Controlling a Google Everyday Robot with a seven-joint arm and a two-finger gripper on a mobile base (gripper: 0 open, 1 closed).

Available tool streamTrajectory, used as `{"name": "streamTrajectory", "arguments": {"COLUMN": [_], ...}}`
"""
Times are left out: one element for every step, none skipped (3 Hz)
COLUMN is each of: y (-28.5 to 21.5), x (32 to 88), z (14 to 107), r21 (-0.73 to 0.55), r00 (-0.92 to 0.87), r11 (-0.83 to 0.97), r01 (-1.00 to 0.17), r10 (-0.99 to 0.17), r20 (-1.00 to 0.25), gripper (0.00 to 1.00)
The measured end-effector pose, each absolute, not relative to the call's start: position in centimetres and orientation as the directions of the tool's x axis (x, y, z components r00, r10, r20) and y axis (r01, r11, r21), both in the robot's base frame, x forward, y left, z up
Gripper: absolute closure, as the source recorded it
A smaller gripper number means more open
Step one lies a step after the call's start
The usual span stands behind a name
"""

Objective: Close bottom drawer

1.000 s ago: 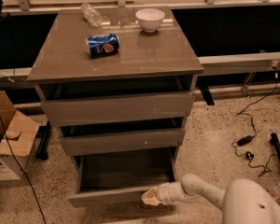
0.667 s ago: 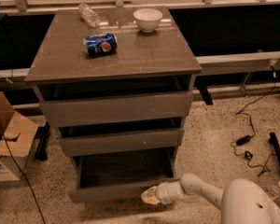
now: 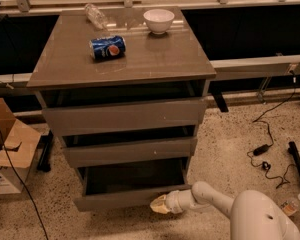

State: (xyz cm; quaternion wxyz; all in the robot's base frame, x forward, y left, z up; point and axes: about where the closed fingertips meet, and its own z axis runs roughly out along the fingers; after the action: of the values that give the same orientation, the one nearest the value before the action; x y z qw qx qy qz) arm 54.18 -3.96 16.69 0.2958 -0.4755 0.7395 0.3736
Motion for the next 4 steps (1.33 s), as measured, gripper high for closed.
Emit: {"name": "streamTrajectory", "arguments": {"y": [-4.5,-4.5,-4.1,-3.0], "x": [57.9,58.0,59.3,60.5], "z": [17.7,17.7,17.7,17.4], "r21": [0.208,0.194,0.115,0.063], "r00": [-0.329,-0.319,-0.264,-0.213], "r11": [0.288,0.293,0.319,0.307], "r01": [-0.935,-0.936,-0.941,-0.95], "r10": [-0.48,-0.479,-0.476,-0.486], "r20": [-0.813,-0.818,-0.839,-0.848], "gripper": [1.0,1.0,1.0,1.0]}}
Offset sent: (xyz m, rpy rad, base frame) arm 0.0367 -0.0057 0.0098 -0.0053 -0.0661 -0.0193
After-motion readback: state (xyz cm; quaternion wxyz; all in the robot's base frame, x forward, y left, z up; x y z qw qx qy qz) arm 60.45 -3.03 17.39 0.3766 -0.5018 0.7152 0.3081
